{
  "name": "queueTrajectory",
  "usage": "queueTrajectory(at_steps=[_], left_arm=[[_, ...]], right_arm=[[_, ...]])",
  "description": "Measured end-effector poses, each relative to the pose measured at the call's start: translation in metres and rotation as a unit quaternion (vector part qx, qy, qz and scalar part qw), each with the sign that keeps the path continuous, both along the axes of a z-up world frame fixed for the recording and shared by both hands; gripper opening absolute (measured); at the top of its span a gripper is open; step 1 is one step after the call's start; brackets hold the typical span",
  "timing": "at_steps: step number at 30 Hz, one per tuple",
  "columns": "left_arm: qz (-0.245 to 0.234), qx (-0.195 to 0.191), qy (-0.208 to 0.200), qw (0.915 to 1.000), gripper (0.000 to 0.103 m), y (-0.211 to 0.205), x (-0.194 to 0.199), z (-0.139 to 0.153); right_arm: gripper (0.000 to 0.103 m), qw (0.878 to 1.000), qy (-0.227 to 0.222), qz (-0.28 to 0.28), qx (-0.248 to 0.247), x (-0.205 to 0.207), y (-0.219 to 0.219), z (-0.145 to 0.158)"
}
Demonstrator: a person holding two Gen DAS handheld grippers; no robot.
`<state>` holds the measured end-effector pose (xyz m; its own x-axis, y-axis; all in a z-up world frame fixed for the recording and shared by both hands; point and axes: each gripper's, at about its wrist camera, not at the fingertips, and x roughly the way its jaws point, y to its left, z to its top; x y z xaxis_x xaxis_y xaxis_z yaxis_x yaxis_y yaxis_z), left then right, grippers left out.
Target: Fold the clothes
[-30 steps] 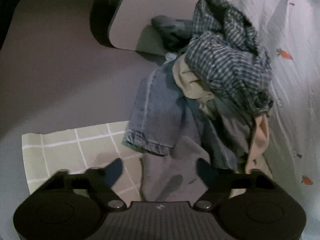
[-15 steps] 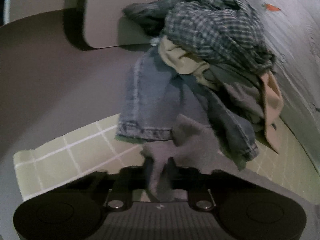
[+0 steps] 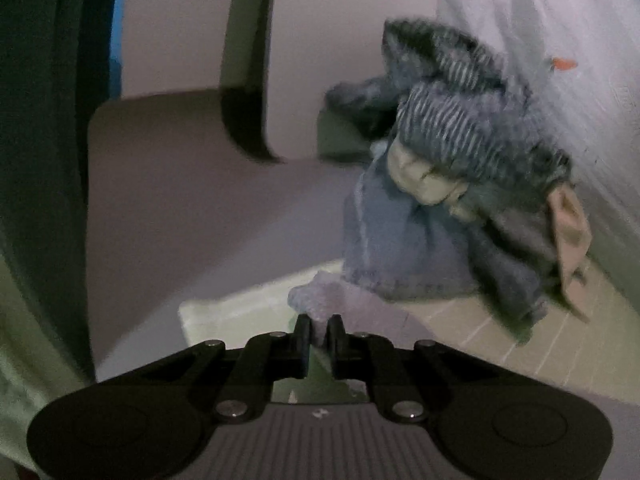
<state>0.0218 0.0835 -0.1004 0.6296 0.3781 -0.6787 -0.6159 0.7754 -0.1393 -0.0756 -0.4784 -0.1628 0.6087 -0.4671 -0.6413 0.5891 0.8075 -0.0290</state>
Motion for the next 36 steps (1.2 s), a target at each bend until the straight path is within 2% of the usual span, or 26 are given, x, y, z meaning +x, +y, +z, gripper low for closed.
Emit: queueTrajectory(at_steps=[5, 14, 17, 22, 27, 30, 32, 34, 36], left_arm=[[0.02, -0.05, 0.015, 0.9984, 0.013, 0.014, -0.008, -0.016], [0.006, -0.07, 0.013, 0.9974, 0.015, 0.02, -0.01, -0.022], [-0.004, -0.076, 0.008, 0.9971, 0.013, 0.021, -0.011, -0.02], [-0.025, -0.084, -0.014, 0.9961, 0.011, 0.017, -0.008, -0.005], [-0.074, -0.078, -0.06, 0.9924, 0.011, -0.013, 0.002, 0.028], [-0.147, -0.074, -0.091, 0.9823, 0.011, -0.051, 0.01, 0.053], [-0.21, -0.074, -0.109, 0.9689, 0.011, -0.083, 0.013, 0.069], [-0.275, -0.097, -0.123, 0.9485, 0.011, -0.115, 0.014, 0.082], [-0.341, -0.145, -0.13, 0.9197, 0.011, -0.146, 0.015, 0.087]], right_arm=[[0.103, 1.0, 0.0, 0.0, 0.0, 0.0, 0.001, 0.0], [0.103, 1.0, 0.0, 0.003, 0.0, 0.0, -0.001, 0.0], [0.103, 1.0, 0.0, 0.004, 0.0, -0.001, -0.002, 0.0], [0.103, 1.0, 0.0, 0.006, 0.0, -0.001, -0.002, 0.0], [0.103, 1.0, 0.0, 0.006, 0.0, 0.0, -0.001, 0.0], [0.103, 1.0, -0.001, 0.006, 0.0, -0.001, -0.001, 0.0], [0.103, 1.0, -0.001, 0.006, 0.0, -0.001, -0.001, 0.0], [0.103, 1.0, -0.001, 0.007, 0.0, -0.002, -0.001, 0.0], [0.103, 1.0, -0.001, 0.006, 0.0, -0.001, -0.001, 0.0]])
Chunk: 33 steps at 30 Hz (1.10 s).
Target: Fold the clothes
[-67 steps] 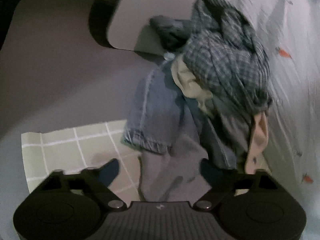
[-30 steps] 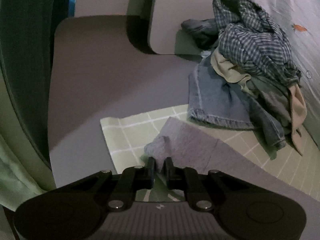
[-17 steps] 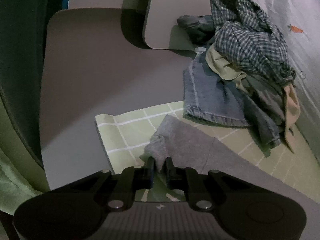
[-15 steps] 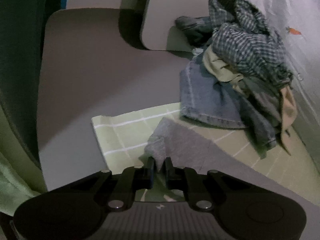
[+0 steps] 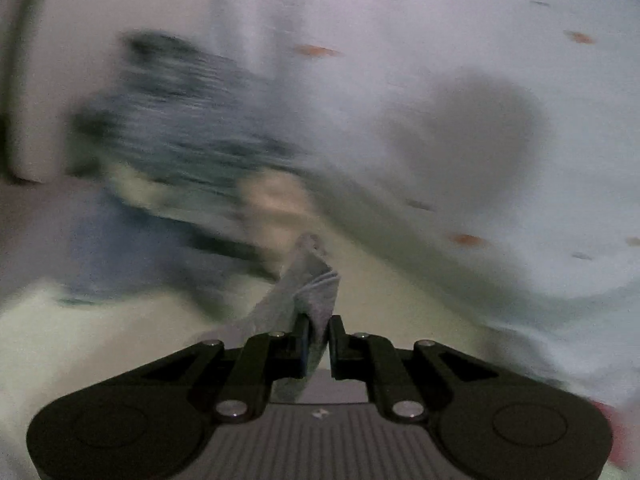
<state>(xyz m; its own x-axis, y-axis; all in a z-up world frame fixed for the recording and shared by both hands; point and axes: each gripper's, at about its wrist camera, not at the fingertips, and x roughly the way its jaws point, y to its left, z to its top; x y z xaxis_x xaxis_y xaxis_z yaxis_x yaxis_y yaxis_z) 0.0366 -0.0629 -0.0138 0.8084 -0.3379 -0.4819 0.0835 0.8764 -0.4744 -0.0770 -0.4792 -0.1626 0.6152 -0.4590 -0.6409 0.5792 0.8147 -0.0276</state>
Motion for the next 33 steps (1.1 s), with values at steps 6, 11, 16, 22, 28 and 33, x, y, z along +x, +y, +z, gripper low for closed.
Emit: queueTrajectory(at_steps=[6, 11, 16, 22, 28, 33], left_arm=[[-0.154, -0.008, 0.04, 0.9872, 0.047, -0.079, -0.004, -0.015], [-0.148, 0.025, 0.082, 0.9853, 0.066, -0.087, -0.011, -0.033], [-0.084, 0.084, 0.146, 0.982, 0.072, -0.073, -0.001, -0.054], [-0.045, 0.113, 0.209, 0.9703, 0.073, -0.052, 0.004, -0.078], [-0.047, 0.117, 0.221, 0.9672, 0.073, -0.04, 0.004, -0.089], [-0.052, 0.128, 0.219, 0.9658, 0.073, -0.037, 0.005, -0.091]], right_arm=[[0.103, 1.0, 0.001, -0.001, -0.001, 0.0, 0.0, 0.0], [0.103, 1.0, 0.001, 0.001, 0.0, 0.0, -0.002, 0.0], [0.103, 1.0, 0.019, 0.009, 0.015, 0.004, -0.008, 0.005], [0.103, 0.992, 0.002, 0.042, 0.119, 0.004, -0.028, 0.027], [0.091, 0.962, -0.119, 0.09, 0.229, -0.003, -0.021, 0.048], [0.051, 0.926, -0.123, 0.17, 0.313, 0.017, 0.015, 0.045]])
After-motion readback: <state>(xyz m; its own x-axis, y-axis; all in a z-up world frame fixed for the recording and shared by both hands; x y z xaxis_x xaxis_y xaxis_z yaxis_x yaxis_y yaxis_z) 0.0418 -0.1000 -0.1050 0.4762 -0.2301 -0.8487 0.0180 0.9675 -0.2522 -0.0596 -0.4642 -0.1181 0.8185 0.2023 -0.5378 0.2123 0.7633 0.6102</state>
